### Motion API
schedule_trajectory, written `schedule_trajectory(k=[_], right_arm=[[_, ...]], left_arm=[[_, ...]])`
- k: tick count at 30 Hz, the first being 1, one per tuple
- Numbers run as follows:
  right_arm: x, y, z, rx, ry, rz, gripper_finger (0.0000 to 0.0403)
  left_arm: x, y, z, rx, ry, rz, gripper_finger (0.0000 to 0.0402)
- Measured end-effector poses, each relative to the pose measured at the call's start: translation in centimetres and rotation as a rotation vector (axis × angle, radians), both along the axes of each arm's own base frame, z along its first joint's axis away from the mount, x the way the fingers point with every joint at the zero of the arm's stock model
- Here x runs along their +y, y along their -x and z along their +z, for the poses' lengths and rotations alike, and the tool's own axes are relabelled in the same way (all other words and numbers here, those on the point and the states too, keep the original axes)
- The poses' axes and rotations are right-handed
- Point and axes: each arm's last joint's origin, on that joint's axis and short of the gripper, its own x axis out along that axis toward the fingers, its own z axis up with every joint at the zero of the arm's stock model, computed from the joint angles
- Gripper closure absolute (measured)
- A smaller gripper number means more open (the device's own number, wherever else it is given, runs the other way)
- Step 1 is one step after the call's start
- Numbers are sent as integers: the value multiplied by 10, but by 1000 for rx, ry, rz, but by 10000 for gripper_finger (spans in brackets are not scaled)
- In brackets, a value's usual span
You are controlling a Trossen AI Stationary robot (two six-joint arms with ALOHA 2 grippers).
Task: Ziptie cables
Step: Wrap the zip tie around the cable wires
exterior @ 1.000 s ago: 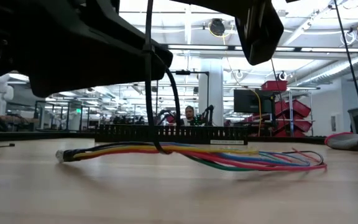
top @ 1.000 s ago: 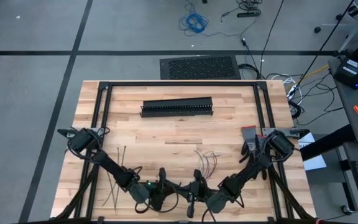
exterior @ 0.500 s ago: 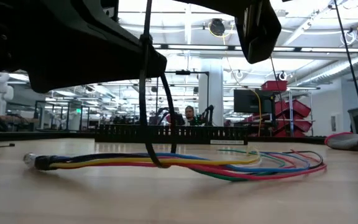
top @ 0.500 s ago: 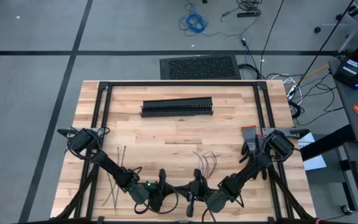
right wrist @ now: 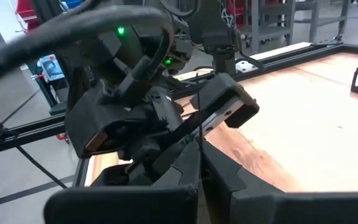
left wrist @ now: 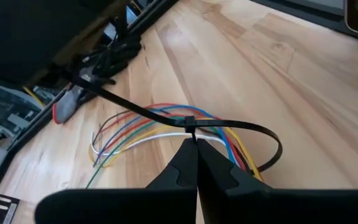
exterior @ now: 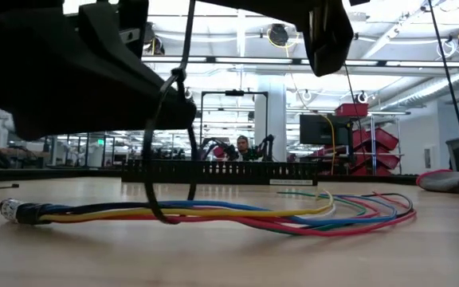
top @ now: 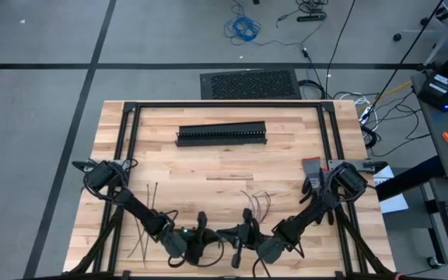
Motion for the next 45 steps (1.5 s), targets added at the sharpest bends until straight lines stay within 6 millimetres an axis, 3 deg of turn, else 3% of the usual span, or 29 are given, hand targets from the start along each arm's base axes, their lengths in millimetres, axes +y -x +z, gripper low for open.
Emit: schedule_trajectory(k=[13,29,41,45], right_arm=[[-10,0,28,-19,92,-35,403],[-13,-1,21,27,56,-47,403],[-12,0,18,52,48,-22,403],[-13,1,14,80,35,-28,403]], left_arm=[[0,3,-17,70,35,35,401],[1,4,-18,63,117,99,396],[7,-1,-19,67,192,142,237],[7,-1,-18,65,219,152,208]])
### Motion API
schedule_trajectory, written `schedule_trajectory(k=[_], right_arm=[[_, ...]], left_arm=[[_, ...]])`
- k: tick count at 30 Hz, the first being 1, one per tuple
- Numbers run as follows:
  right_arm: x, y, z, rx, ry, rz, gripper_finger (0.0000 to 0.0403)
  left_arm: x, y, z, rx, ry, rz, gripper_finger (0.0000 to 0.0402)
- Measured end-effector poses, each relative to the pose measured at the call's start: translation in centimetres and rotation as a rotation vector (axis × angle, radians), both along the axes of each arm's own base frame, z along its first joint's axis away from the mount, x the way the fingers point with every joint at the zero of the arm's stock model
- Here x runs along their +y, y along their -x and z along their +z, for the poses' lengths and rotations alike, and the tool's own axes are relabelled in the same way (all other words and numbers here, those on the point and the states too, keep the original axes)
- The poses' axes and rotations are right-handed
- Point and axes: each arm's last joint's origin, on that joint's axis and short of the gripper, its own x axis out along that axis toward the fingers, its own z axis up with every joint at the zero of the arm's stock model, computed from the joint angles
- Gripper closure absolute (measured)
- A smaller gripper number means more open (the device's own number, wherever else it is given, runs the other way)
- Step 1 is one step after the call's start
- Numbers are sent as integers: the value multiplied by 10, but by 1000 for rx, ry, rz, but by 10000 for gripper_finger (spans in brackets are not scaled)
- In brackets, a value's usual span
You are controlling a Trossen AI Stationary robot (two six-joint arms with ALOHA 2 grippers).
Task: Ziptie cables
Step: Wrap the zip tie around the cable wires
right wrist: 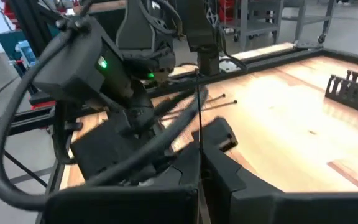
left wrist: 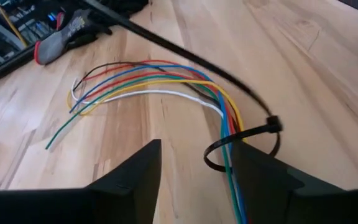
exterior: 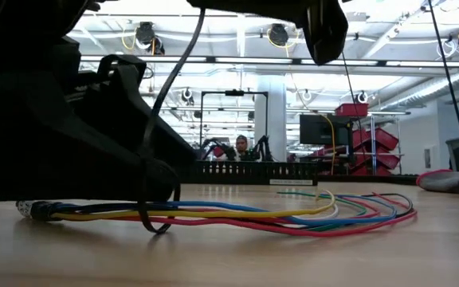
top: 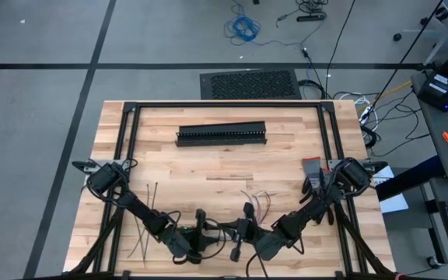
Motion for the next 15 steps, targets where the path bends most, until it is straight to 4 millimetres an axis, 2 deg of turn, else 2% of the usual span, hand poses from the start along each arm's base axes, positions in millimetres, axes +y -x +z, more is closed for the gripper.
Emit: schedule_trajectory(k=[8,15], right_arm=[[-1,1,-5,30,-9,-9,403],[-1,1,-5,34,-9,-10,403]], left_arm=[[-2,5,20,-12,54,14,203],[10,17,32,117,66,110,203]])
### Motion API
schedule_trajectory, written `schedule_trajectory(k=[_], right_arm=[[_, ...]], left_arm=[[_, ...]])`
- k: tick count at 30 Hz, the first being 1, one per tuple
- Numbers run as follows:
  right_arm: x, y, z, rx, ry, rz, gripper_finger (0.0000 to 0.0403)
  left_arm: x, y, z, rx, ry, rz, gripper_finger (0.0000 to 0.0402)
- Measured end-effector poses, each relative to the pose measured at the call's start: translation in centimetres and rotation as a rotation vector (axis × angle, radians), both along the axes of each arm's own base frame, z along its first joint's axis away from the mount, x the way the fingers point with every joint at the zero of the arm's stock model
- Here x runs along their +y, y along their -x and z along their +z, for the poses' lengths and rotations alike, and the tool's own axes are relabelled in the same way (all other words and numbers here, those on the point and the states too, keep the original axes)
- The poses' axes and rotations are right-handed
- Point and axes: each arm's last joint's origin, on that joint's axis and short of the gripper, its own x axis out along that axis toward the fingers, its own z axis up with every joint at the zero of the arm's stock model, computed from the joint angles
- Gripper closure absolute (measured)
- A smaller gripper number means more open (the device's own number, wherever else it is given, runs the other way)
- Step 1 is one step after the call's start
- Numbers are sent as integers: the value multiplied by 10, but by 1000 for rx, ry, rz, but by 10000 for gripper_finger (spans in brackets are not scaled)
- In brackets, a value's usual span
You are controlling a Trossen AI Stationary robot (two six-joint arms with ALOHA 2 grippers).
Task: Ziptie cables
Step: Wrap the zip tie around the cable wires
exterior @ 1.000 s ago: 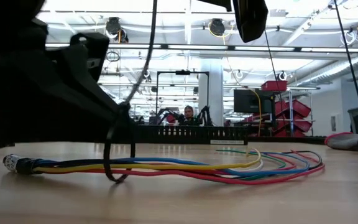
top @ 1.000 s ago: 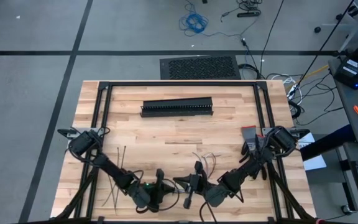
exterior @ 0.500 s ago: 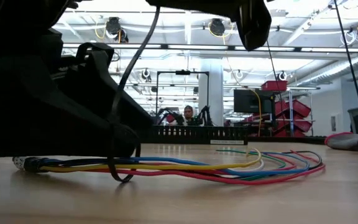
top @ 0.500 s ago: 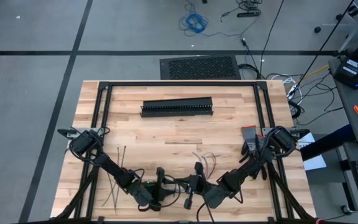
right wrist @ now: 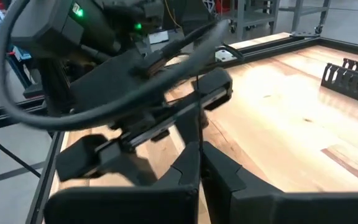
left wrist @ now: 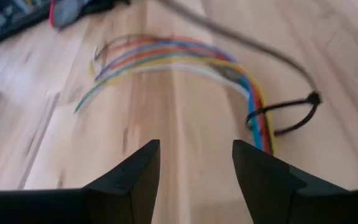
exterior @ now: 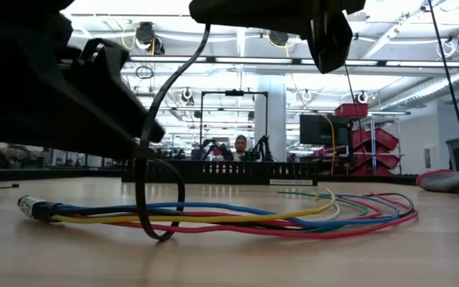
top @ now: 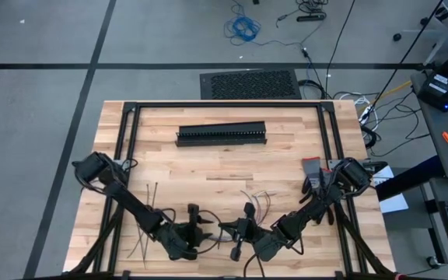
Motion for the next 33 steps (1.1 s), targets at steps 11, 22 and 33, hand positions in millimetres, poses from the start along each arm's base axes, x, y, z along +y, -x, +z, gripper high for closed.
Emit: schedule_trajectory(k=[11,22,33], right_arm=[[0,0,-1,8,6,1,403],[0,0,-1,6,4,1,403],[6,4,0,2,6,21,403]], left_arm=[[6,6,18,-15,161,131,203],[-2,-3,35,-179,368,143,203],[-8,-17,10,-248,393,126,203]])
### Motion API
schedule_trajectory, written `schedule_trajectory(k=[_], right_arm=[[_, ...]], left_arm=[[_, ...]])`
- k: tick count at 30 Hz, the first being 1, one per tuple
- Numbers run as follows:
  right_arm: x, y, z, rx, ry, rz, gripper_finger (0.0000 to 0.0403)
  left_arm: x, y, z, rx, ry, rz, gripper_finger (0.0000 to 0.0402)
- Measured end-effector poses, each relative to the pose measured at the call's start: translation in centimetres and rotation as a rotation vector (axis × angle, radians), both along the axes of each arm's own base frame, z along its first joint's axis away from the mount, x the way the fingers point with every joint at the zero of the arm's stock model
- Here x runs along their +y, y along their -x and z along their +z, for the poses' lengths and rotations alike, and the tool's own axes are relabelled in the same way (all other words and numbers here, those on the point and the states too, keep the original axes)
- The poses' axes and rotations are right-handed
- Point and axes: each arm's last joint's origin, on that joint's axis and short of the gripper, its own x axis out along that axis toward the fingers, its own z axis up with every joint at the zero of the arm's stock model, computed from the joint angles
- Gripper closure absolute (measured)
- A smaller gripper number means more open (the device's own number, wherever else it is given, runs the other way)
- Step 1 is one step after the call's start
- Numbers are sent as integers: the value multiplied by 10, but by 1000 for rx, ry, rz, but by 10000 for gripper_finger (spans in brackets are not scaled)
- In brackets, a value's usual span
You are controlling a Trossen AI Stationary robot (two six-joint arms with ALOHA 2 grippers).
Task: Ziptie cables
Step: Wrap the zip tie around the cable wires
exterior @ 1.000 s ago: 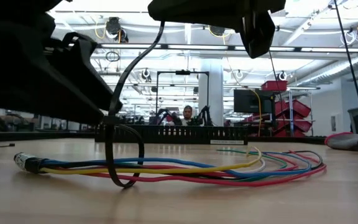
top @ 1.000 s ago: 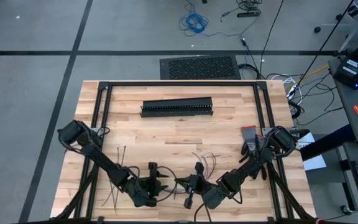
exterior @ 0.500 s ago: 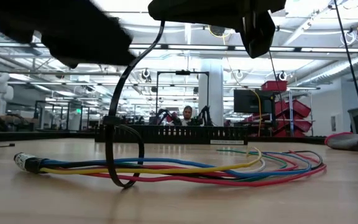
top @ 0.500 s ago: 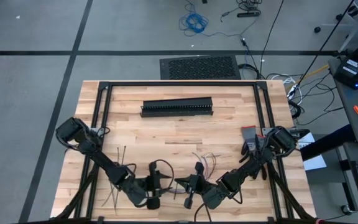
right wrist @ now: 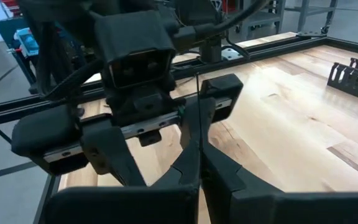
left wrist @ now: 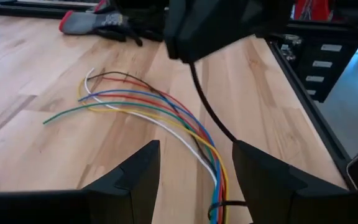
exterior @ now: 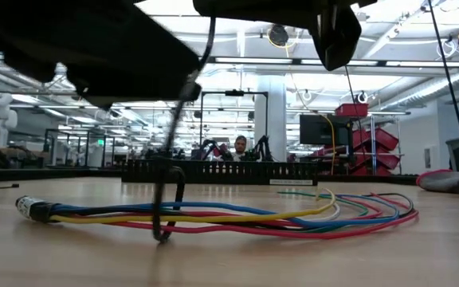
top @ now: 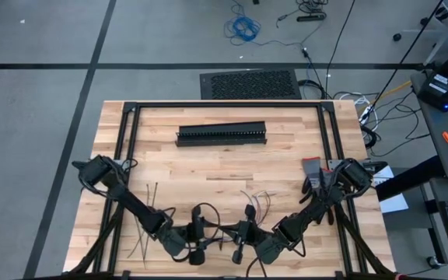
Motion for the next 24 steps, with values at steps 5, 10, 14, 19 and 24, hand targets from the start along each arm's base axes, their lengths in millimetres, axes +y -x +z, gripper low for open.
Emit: schedule_trajectory(k=[5,10,14,19,24], right_arm=[[0,0,0,1,1,0,403],[0,0,0,4,4,1,403],[0,0,0,6,5,6,403],[-1,-1,-1,11,-2,24,403],[-2,-1,-1,13,22,9,403]], left_arm=[[4,-4,1,-9,5,14,203],[4,-4,0,-5,-93,-18,203],[2,-3,1,-7,-115,-30,203],[2,-3,2,-22,-100,-33,203],[-2,-3,7,-68,-42,-40,203]])
